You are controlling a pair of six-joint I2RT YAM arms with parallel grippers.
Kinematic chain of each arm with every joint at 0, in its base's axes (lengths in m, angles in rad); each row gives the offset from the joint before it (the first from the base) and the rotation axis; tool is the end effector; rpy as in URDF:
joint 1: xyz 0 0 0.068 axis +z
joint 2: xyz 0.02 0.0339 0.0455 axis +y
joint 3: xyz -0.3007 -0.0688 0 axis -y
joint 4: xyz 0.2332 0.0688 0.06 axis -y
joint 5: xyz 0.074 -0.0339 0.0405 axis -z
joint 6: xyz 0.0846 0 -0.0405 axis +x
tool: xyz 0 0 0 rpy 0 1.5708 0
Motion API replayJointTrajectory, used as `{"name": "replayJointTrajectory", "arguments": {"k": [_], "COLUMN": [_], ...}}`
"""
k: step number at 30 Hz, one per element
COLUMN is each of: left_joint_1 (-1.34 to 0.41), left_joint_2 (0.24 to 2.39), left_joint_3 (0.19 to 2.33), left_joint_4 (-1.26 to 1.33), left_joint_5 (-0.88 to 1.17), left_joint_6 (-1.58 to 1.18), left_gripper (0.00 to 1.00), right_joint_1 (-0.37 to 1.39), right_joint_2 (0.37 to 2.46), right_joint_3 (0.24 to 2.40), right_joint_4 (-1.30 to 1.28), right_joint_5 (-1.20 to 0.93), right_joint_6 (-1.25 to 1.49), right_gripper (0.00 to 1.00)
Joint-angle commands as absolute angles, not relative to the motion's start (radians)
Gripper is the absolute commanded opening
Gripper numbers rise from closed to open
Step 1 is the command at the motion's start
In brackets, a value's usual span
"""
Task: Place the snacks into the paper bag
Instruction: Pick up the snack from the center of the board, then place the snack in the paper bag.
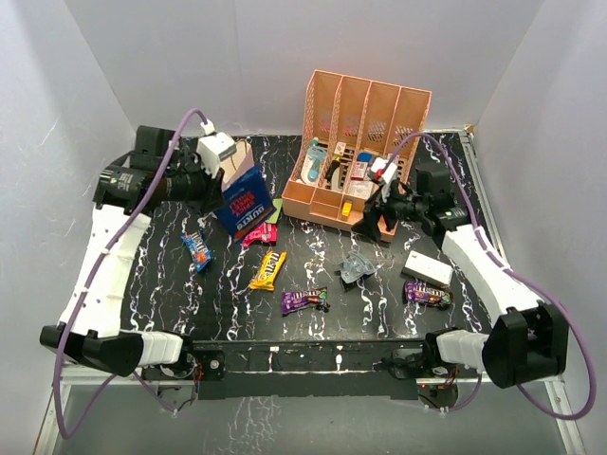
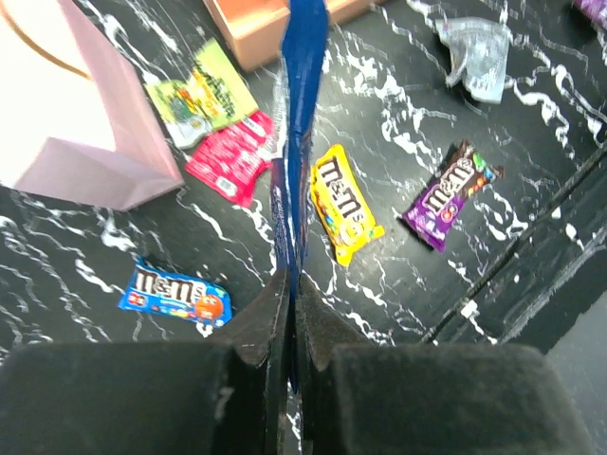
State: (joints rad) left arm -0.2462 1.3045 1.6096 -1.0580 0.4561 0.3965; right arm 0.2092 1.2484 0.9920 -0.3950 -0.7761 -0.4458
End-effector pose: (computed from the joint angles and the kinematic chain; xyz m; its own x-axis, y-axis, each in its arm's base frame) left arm 0.2379 -0.0982 0.4283 -0.4068 0.4597 -0.7894 0.7455 0.6665 0.0040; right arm 0.2541 0.1145 0.3161 -0.2363 -0.3647 -0.9006 -0.8811 0.4712 0.0403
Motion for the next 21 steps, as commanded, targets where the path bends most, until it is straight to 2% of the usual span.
{"name": "replayJointTrajectory", "arguments": {"k": [1, 11, 21], "left_joint_1": [-0.249, -0.244, -0.245], "left_joint_2": [1.313, 1.384, 1.483], "left_joint_3": [1.805, 2.123, 2.335], "left_joint_4": [-1.142, -1.097, -1.007], "left_joint_5": [0.423, 0.262, 0.046], "left_joint_6": [0.343, 0.307, 0.329], "left_gripper": [0.00, 0.00, 0.00], "right_joint_1": [0.147, 0.023, 0.003], "right_joint_2": [1.159, 1.093, 1.103], "right_joint_3": [0.935, 0.871, 0.846], "right_joint_4": [-0.376, -0.359, -0.331], "right_joint_5": [-0.782, -0.862, -0.888], "right_joint_6": [-0.459, -0.443, -0.428], "right_gripper": [0.84, 0.84, 0.85]}}
